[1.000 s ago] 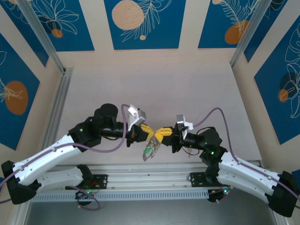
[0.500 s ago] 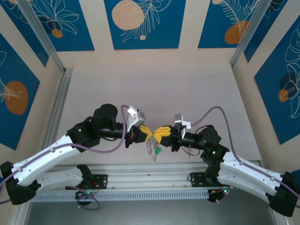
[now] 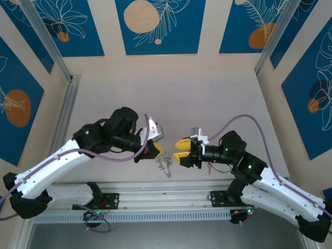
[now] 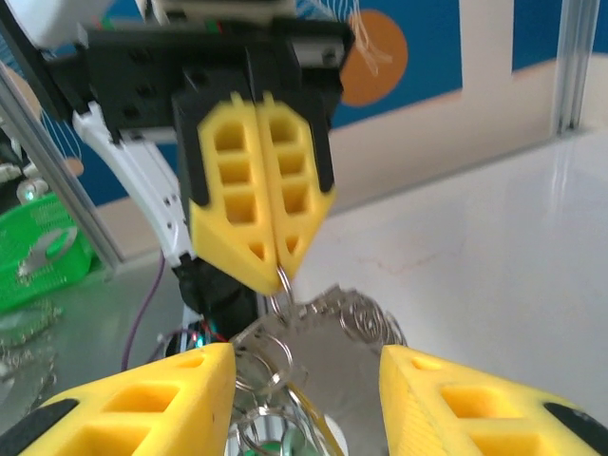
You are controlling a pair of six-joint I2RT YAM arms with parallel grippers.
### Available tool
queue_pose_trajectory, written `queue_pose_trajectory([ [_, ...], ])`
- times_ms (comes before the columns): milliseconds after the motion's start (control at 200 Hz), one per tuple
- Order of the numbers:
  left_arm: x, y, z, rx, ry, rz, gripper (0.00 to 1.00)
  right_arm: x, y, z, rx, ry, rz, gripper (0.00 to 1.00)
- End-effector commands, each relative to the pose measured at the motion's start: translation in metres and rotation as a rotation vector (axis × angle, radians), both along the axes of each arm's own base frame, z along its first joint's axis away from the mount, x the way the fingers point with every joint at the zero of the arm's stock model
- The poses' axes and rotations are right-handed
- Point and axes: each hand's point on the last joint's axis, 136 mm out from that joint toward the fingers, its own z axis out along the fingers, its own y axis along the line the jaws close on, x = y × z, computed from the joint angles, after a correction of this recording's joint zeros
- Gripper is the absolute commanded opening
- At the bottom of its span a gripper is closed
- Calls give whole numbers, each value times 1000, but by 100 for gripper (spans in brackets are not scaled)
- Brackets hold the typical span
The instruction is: Put the keys on the keyring
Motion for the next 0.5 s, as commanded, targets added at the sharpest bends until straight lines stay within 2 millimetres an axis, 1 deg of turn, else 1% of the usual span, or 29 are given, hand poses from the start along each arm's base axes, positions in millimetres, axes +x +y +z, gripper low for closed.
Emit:
queue_pose_trajectory([
  [0,-17,9,1,47,22,-82,0,-11,1,-11,-68,10,59,45],
  [165,-21,7,-2,71,37,-114,0,-14,8,-12,-73,23,104,45],
  [285,-23,6,-3,78,42,-130,0,-22,12,-7,-50,26,164,45],
  [495,-26,4,-4,84,52,-153,0,-27,19,-4,-27,40,210,45],
])
